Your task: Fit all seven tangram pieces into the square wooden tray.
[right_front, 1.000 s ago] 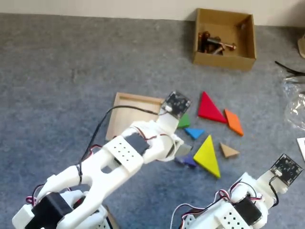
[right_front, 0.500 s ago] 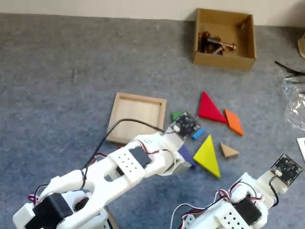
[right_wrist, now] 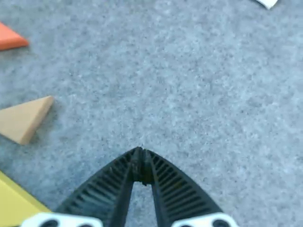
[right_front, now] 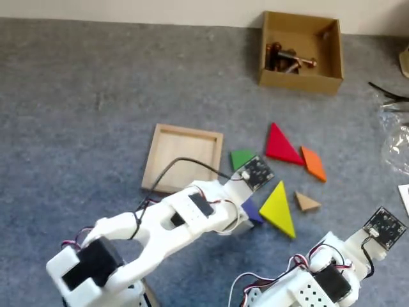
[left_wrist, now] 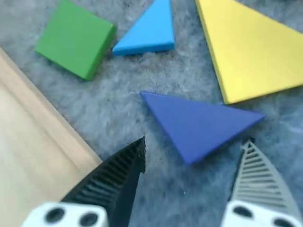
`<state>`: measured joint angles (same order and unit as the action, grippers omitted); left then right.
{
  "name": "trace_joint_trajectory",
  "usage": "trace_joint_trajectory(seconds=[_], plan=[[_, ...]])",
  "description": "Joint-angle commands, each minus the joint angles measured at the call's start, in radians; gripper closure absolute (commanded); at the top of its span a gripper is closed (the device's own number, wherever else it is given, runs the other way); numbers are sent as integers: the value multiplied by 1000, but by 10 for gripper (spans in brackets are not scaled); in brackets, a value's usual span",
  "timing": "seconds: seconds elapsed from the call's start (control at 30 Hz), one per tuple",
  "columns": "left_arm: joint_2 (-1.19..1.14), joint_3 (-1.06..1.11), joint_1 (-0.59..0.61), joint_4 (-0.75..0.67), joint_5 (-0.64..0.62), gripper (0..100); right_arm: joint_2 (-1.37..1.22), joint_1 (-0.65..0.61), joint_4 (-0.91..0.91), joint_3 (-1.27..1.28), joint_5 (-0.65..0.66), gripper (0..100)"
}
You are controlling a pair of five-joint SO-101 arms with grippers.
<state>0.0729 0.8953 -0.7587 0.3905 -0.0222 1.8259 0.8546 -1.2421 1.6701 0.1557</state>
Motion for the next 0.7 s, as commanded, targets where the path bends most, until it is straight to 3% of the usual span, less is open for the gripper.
trace_joint_trajectory(seconds=[0.0, 0.17, 0.37, 0.67], plan=[[-28, -82, -10, -12, 3, 709, 13, 10, -7, 150, -2, 993], [-36, -96, -15, -17, 3, 718, 13, 10, -7, 150, -2, 993], [-36, -90, -10, -55, 8, 798, 13, 8, -7, 150, -2, 993], [-36, -87, -7, -55, 8, 796, 13, 8, -7, 150, -2, 993]])
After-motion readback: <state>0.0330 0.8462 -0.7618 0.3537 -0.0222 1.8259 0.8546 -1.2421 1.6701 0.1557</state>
